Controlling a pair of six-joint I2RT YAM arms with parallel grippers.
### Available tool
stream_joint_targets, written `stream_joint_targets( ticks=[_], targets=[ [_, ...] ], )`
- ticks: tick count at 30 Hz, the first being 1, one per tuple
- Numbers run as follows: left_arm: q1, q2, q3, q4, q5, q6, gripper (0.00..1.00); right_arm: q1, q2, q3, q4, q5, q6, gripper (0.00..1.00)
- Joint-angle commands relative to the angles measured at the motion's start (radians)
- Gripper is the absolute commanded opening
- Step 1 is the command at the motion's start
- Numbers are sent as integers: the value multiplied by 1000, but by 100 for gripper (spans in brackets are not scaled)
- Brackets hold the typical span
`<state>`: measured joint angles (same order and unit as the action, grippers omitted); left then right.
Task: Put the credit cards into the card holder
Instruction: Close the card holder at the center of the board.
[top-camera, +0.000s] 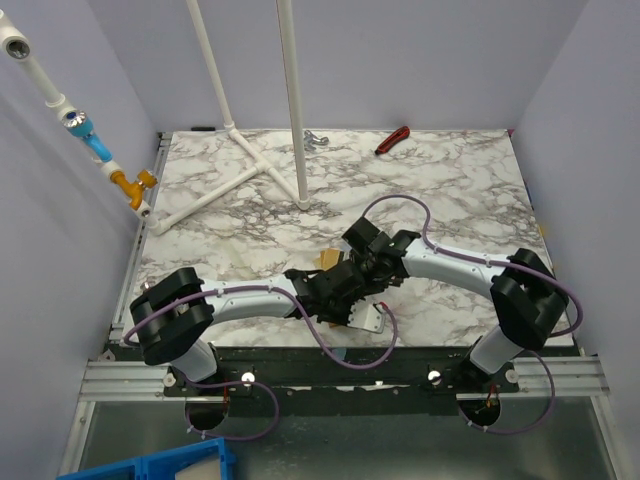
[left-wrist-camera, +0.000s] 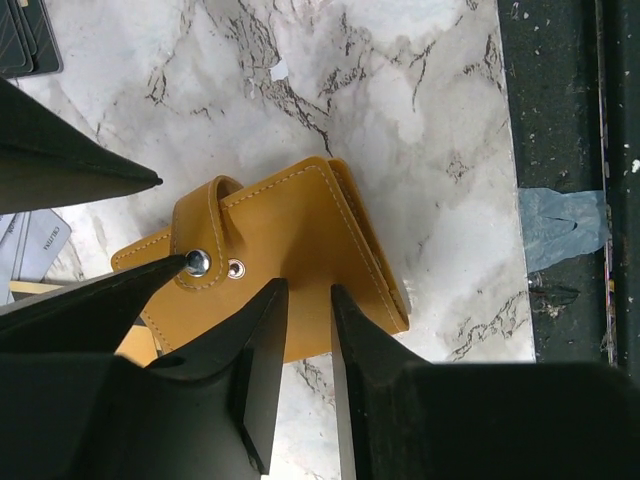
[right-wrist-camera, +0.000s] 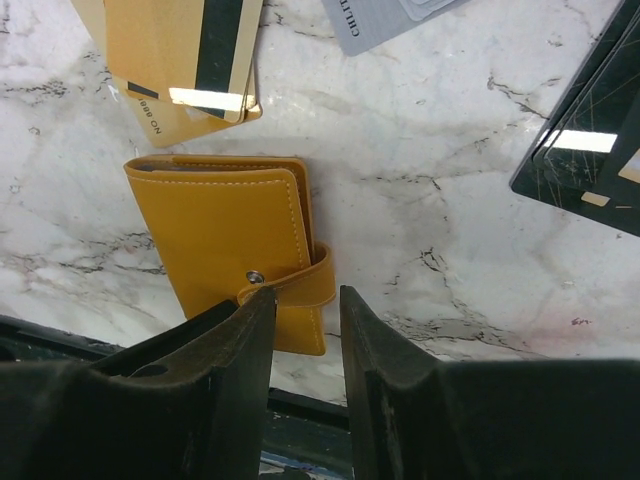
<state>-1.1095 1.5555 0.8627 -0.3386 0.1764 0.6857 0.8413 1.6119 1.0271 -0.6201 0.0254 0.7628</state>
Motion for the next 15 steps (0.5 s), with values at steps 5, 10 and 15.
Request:
stream_joint_targets(
  ticks=[5, 10, 15],
  targets=[
    [-18, 3, -13, -71, -28, 32, 21, 26, 30, 63, 2, -42, -24, 45],
    [-16, -31, -31, -86, -25, 42, 18, 47, 58, 101, -18, -37, -23, 47],
    [-17, -41, -45, -86, -27, 43, 17, 55, 77, 118, -59, 0, -25, 45]
  ],
)
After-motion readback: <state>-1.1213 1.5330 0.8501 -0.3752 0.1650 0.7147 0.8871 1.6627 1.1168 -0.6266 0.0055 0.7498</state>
